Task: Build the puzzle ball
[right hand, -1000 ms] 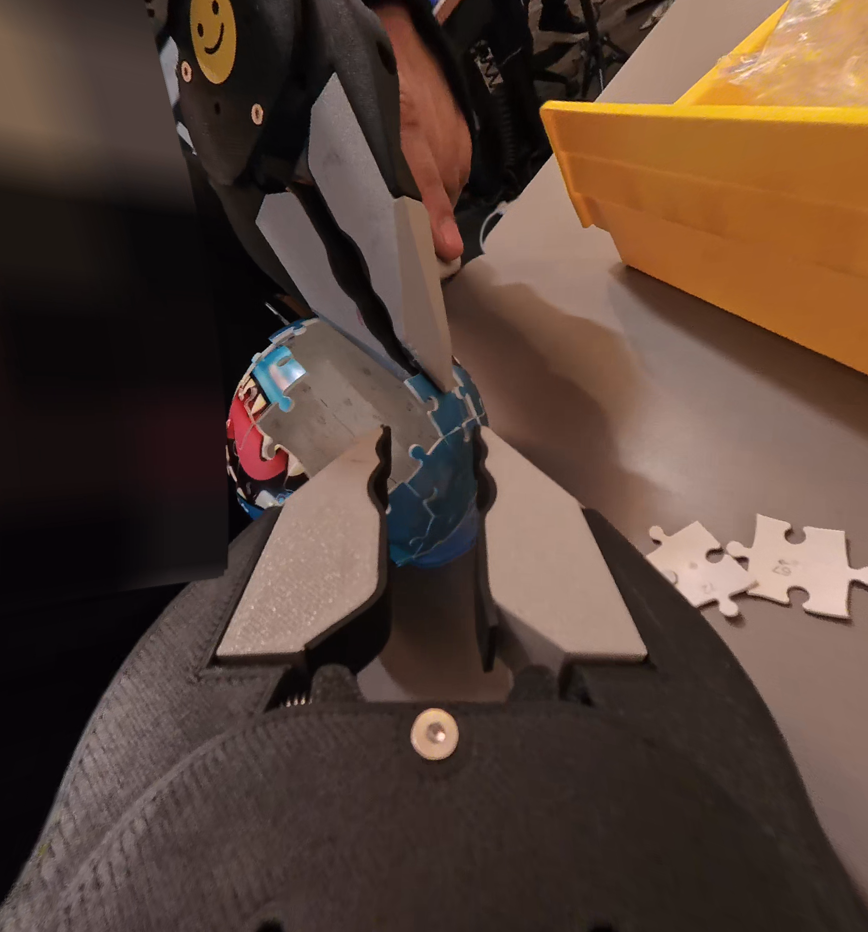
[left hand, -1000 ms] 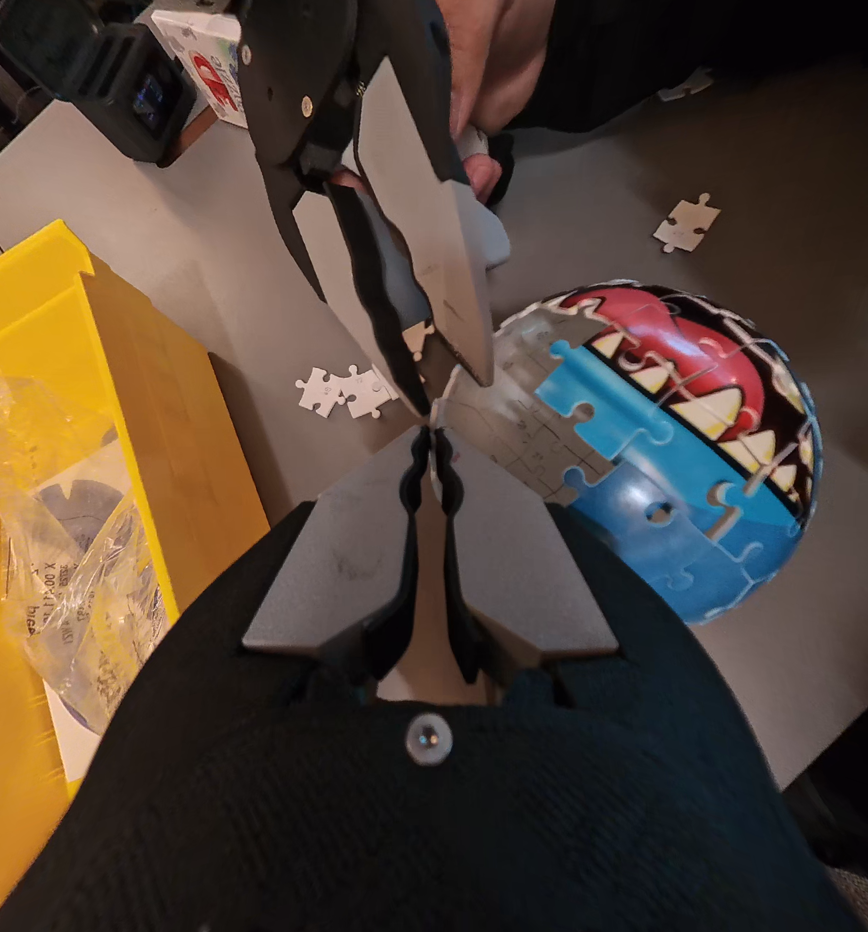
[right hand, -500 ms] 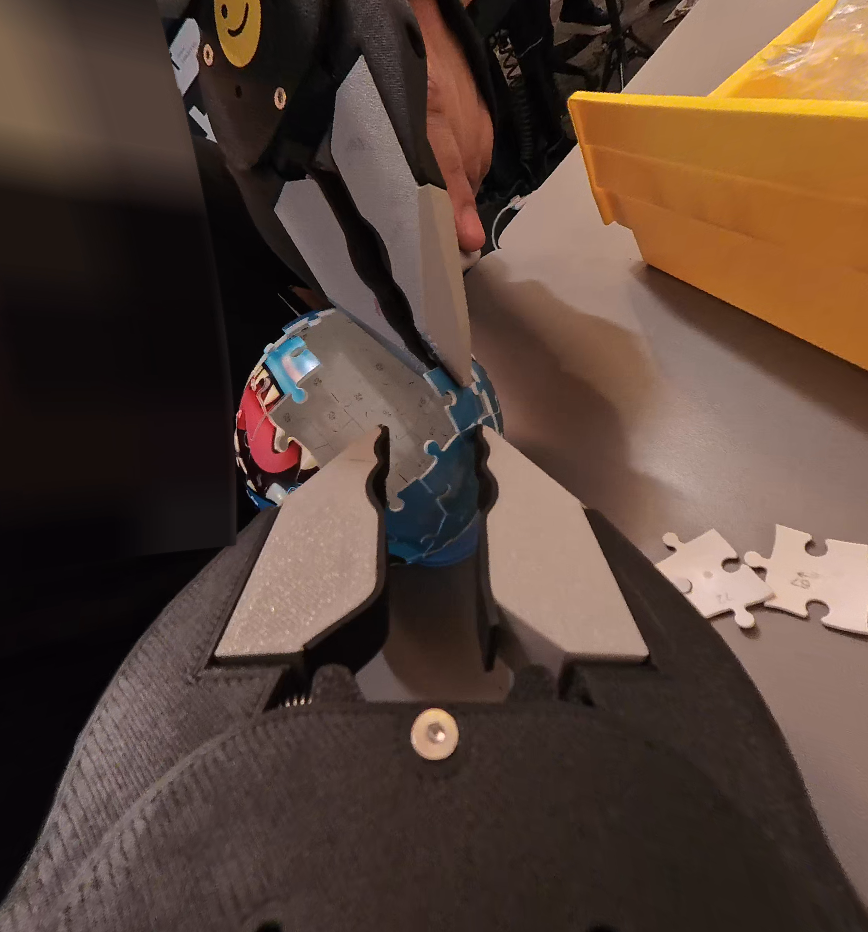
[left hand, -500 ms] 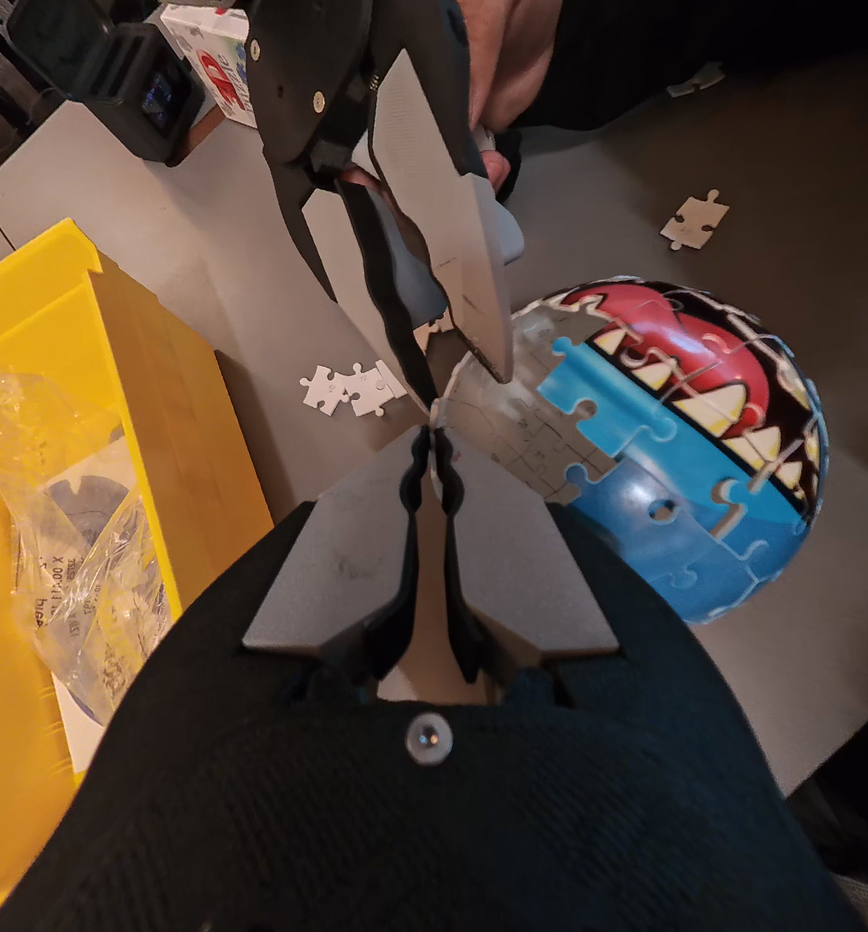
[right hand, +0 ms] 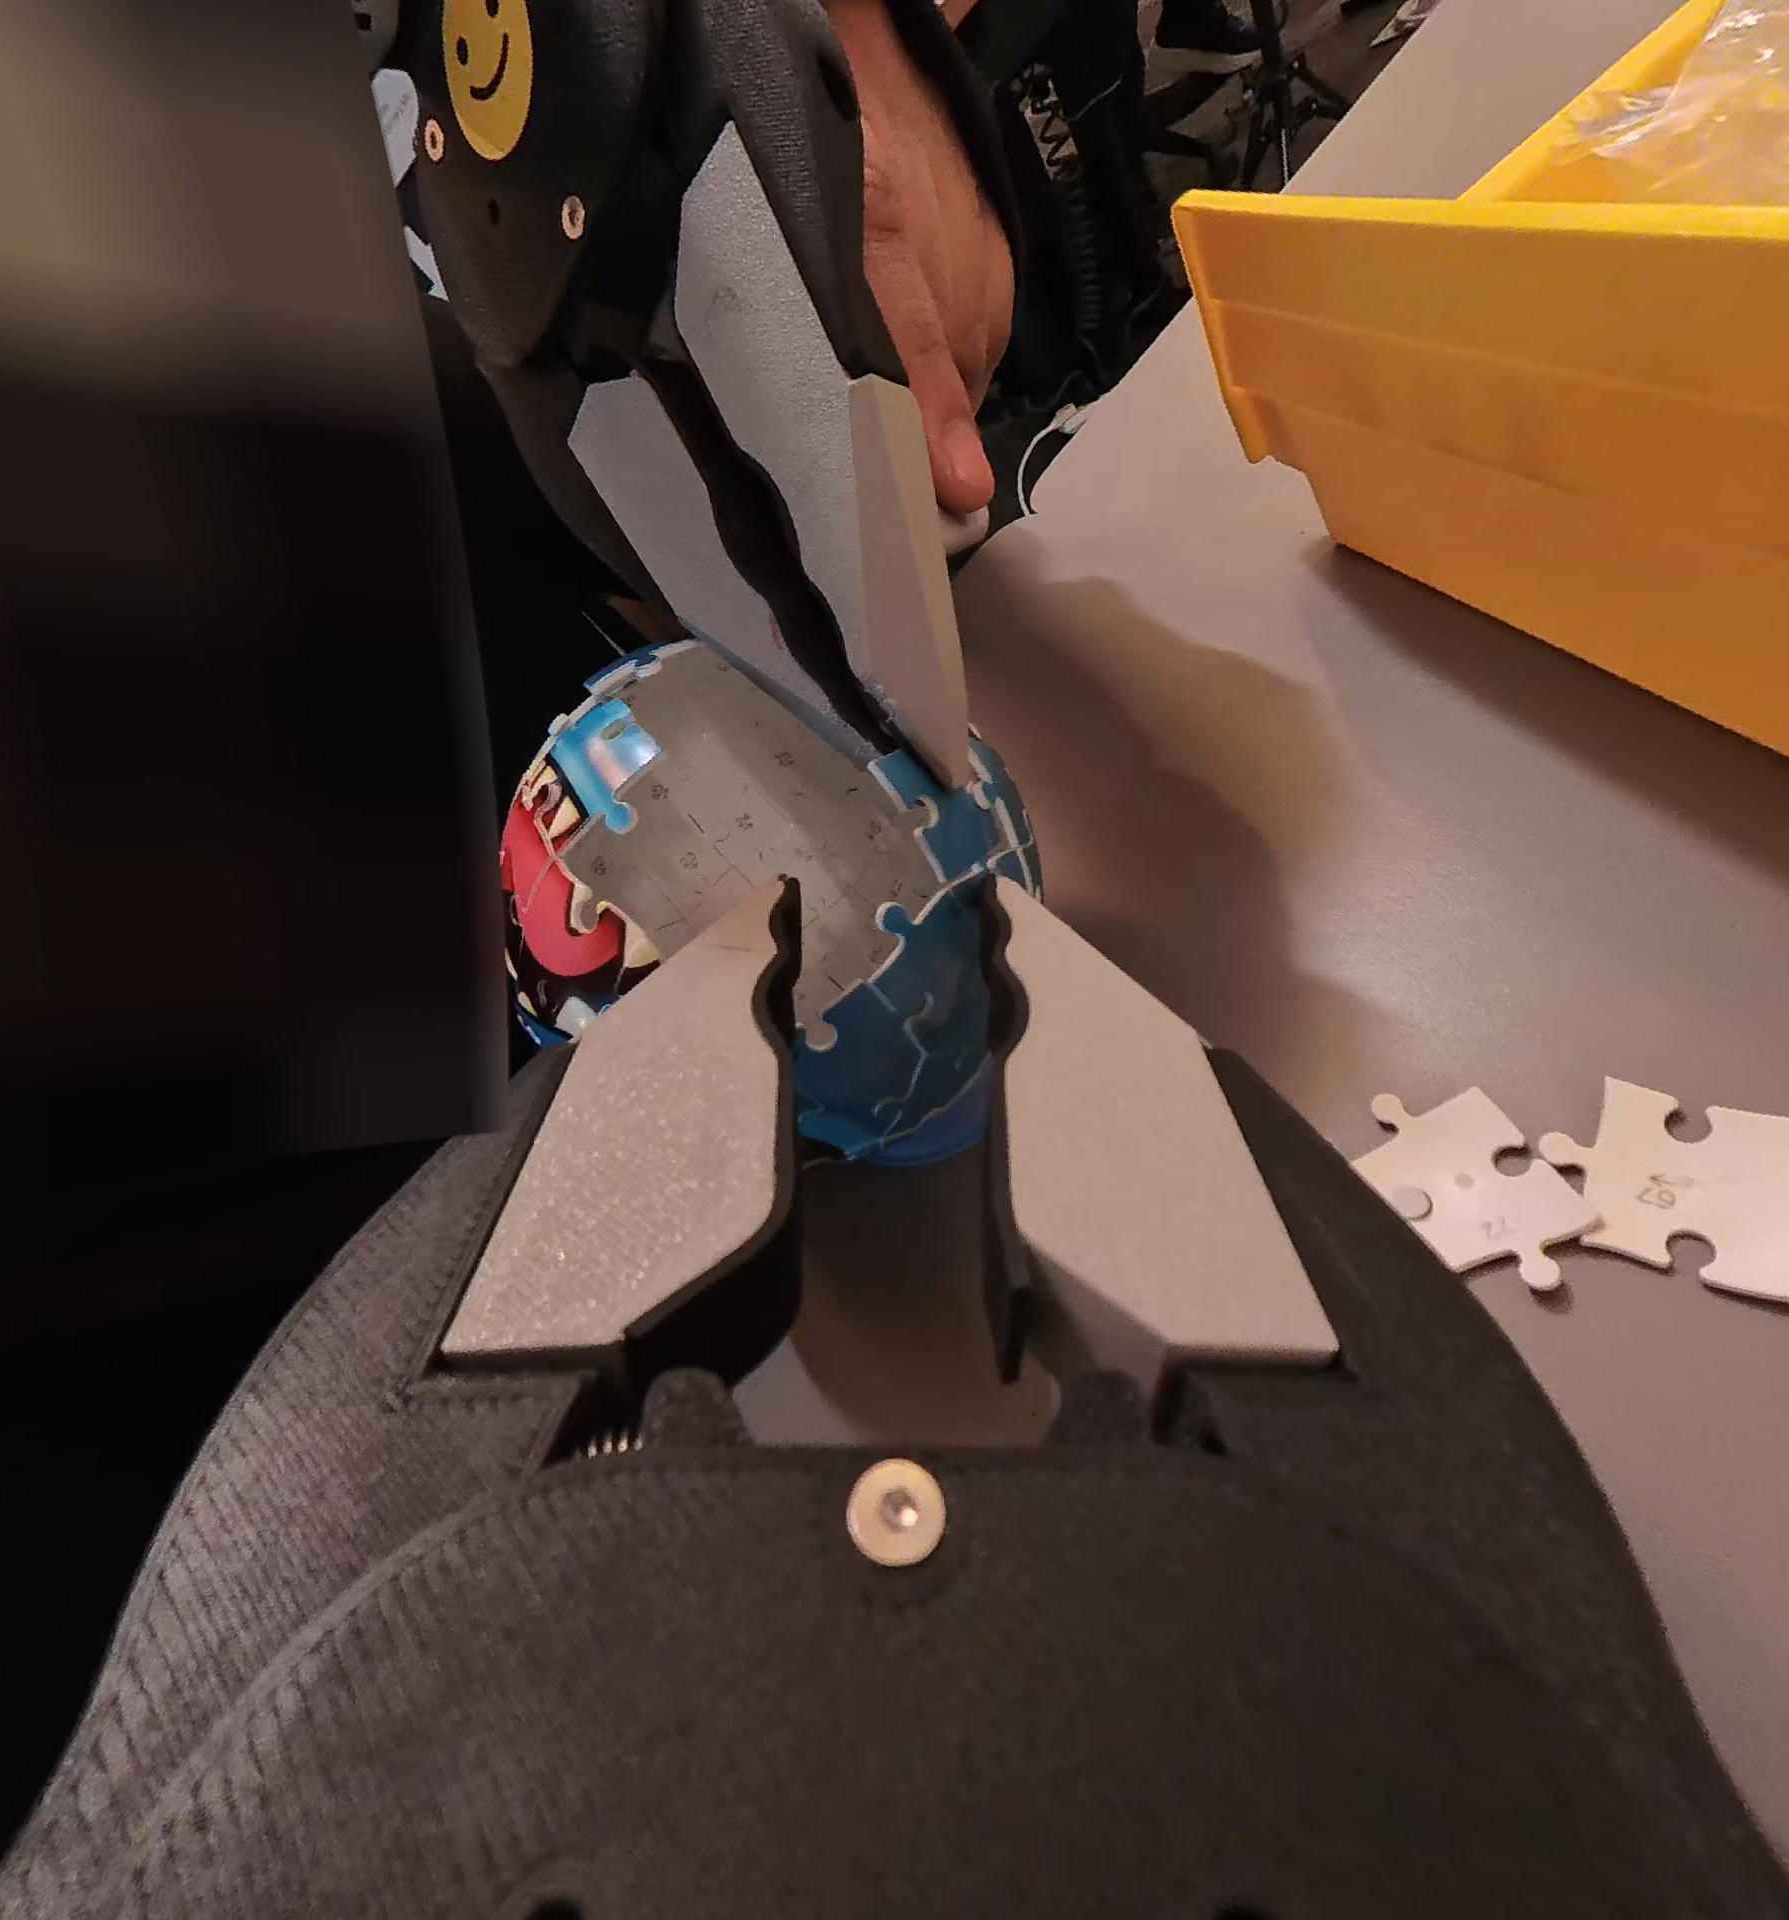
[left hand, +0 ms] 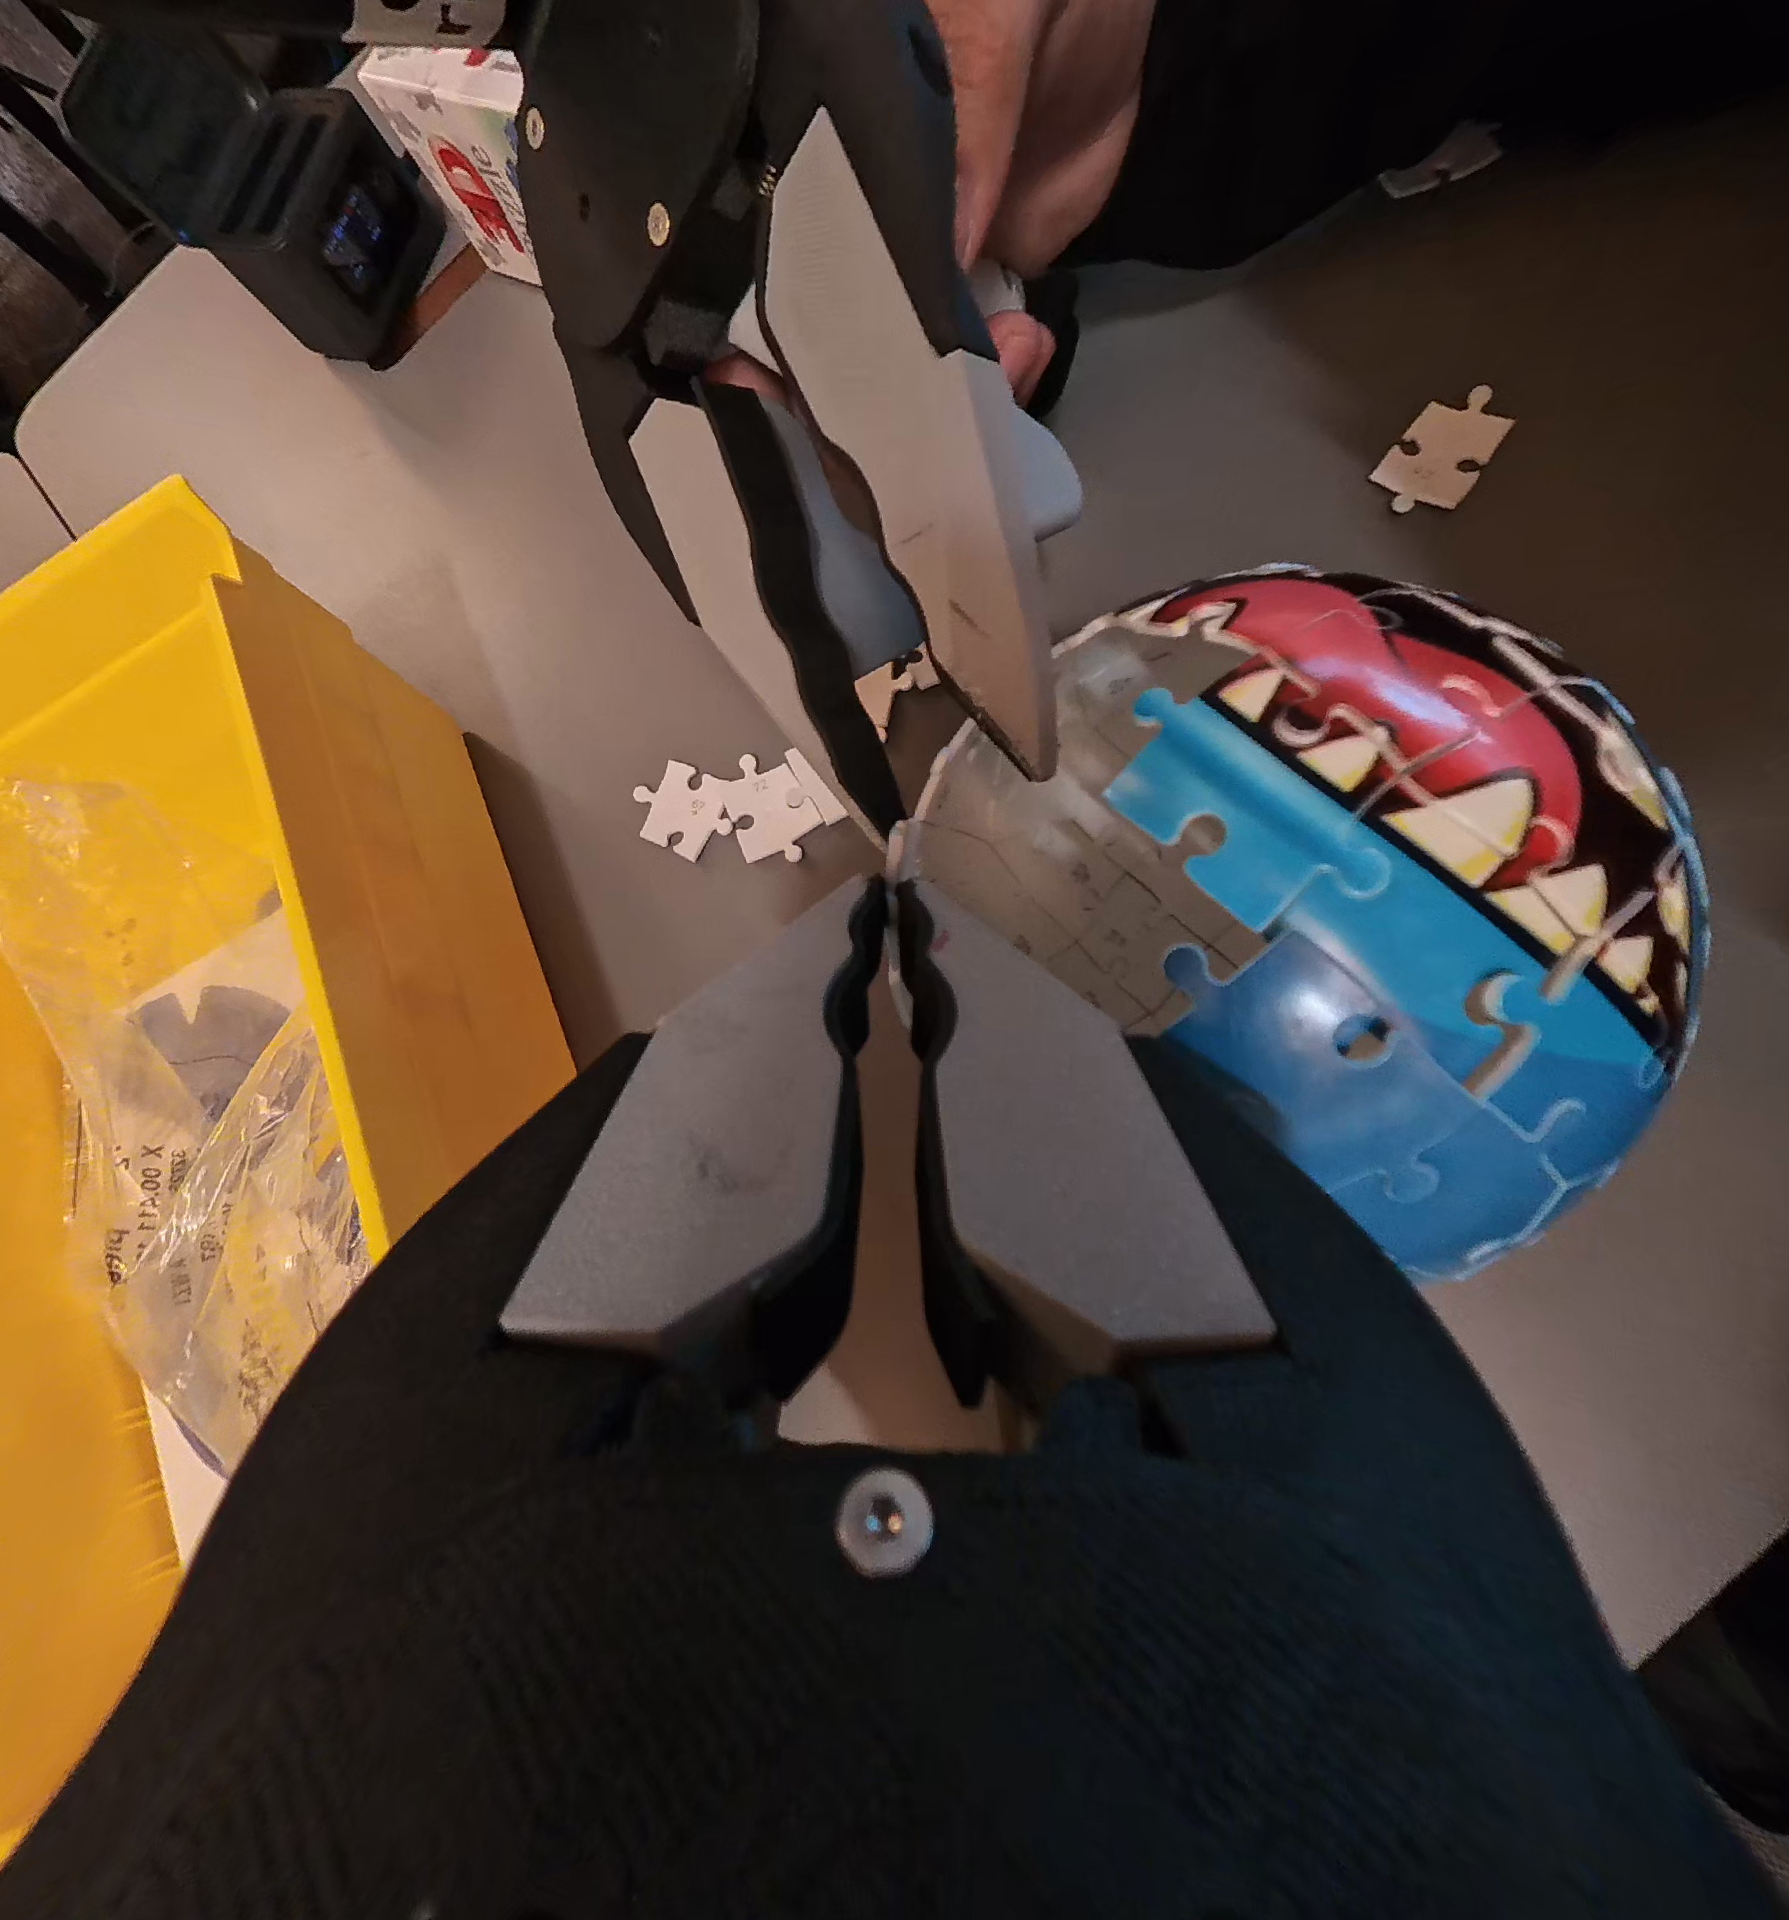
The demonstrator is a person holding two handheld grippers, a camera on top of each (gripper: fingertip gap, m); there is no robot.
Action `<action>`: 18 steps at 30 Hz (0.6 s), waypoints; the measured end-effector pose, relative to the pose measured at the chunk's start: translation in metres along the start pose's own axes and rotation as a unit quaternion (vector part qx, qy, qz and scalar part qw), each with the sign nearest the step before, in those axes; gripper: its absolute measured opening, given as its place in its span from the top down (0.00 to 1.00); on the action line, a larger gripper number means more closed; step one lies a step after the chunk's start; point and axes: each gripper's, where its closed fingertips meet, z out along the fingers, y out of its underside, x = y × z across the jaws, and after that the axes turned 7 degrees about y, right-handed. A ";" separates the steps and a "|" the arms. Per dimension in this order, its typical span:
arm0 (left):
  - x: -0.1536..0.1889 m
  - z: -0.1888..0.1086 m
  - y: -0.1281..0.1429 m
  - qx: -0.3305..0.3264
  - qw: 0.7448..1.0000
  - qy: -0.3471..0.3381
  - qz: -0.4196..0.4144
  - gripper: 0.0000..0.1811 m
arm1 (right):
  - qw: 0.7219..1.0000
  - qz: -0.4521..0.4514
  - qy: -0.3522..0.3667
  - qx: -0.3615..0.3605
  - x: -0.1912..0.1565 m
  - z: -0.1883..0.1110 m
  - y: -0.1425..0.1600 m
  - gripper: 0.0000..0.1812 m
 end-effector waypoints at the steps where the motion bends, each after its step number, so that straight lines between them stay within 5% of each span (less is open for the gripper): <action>1: 0.000 0.000 0.000 0.000 1.000 -0.001 0.001 1.00 | 1.000 -0.001 0.000 0.000 0.000 0.000 0.000 0.83; 18: -0.001 -0.003 -0.001 0.015 1.000 -0.005 0.003 1.00 | 1.000 0.004 -0.003 0.007 0.000 -0.001 -0.002 0.83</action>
